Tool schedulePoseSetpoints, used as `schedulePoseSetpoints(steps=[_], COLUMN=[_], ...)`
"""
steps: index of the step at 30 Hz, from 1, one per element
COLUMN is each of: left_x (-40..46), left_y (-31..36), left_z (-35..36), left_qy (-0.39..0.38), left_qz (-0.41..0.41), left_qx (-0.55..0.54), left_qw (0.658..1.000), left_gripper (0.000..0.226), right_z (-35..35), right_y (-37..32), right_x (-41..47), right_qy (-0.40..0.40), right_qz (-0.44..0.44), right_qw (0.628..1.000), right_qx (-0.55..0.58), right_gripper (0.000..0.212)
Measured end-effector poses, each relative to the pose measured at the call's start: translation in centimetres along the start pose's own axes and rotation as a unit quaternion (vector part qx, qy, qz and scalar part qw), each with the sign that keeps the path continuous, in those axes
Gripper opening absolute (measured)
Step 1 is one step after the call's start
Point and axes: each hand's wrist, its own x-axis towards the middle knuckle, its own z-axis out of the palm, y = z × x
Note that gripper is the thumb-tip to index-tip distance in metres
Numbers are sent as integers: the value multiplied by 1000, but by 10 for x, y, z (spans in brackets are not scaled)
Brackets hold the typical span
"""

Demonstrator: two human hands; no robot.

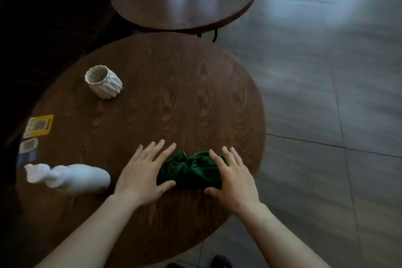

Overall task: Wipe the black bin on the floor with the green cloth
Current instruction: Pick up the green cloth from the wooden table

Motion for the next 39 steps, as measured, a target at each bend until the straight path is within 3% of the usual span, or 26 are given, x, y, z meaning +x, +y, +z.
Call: schedulePoseSetpoints(steps=[4, 9, 14, 17, 22, 31, 39], left_x=[14, 26, 23, 19, 5, -41, -160], left_y=[6, 14, 15, 14, 11, 6, -11], left_z=[24, 36, 30, 24, 8, -59, -169], left_qy=[-21, -34, -13, -1, 6, 77, 187], left_qz=[20, 26, 18, 15, 16, 32, 69], left_qx=[-14, -30, -35, -36, -25, -41, -51], left_qw=[999, 999, 999, 999, 1000, 996, 979], left_gripper=[106, 107, 76, 59, 52, 53, 55], right_z=[14, 20, 16, 11, -1, -54, -141], right_y=[12, 13, 7, 4, -2, -61, -174], right_x=[13, 18, 17, 12, -2, -47, -153], right_qy=[-17, -1, 35, 32, 47, 106, 202], right_qz=[-40, -84, -99, -95, -74, -36, -15], right_qw=[999, 994, 993, 994, 994, 988, 965], right_qx=[-25, -63, -48, -31, -59, -109, -166], right_gripper=[113, 104, 69, 58, 46, 37, 36])
